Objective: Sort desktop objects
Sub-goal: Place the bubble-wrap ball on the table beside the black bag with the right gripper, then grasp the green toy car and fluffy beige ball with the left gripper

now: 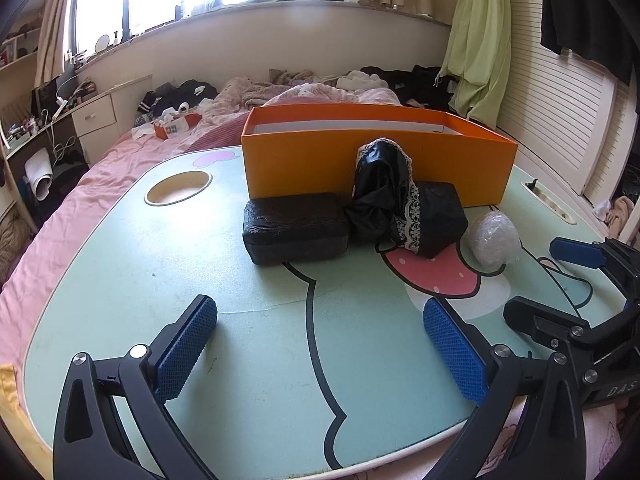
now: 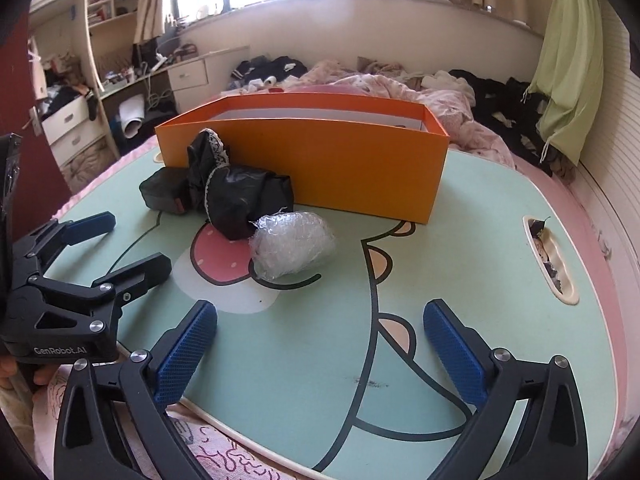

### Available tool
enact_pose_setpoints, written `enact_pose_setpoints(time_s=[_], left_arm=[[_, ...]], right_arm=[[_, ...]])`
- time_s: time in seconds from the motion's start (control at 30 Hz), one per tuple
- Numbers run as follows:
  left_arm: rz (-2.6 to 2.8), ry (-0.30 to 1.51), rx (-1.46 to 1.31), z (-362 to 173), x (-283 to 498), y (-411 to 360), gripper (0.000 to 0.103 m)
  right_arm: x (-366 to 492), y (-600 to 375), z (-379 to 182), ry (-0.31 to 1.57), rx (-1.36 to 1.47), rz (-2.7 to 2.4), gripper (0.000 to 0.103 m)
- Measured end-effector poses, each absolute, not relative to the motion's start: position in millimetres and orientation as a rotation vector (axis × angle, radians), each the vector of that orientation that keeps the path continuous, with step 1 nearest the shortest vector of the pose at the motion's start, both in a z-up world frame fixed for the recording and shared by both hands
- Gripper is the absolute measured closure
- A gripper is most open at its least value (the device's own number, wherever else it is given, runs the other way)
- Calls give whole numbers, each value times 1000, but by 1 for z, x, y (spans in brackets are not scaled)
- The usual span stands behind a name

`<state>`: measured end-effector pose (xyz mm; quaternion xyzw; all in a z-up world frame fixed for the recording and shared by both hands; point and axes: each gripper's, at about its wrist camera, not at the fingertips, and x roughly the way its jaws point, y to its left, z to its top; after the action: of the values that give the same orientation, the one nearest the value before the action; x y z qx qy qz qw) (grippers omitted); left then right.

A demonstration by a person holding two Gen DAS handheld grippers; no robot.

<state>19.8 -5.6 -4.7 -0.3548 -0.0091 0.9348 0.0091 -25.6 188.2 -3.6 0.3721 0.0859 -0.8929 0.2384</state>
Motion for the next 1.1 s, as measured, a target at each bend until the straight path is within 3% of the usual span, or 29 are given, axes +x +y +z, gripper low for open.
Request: enact_pose_setpoints(time_s=[0.4, 0.57, 0.73, 0.83, 0.93, 1.1], left_arm=[[2911, -32, -1115, -5, 19, -6, 0], [2864, -132, -1088, 3, 22, -15, 0], [2870, -183, -945, 42, 19, -23, 1], [2807, -214, -914, 79, -3, -23, 7], [2689, -200, -1056, 97, -51, -11, 17], [2444, -202, -1413, 75, -144, 27, 17]], right_arm=[[-25, 188, -3, 235, 1016, -2445, 0], [-23, 187, -2, 234, 1014, -2444, 0], [-24, 188, -3, 234, 1015, -2444, 0], [-23, 188, -3, 233, 1015, -2444, 0], [-23, 187, -2, 234, 1014, -2445, 0], [-23, 187, -2, 234, 1012, -2444, 0]])
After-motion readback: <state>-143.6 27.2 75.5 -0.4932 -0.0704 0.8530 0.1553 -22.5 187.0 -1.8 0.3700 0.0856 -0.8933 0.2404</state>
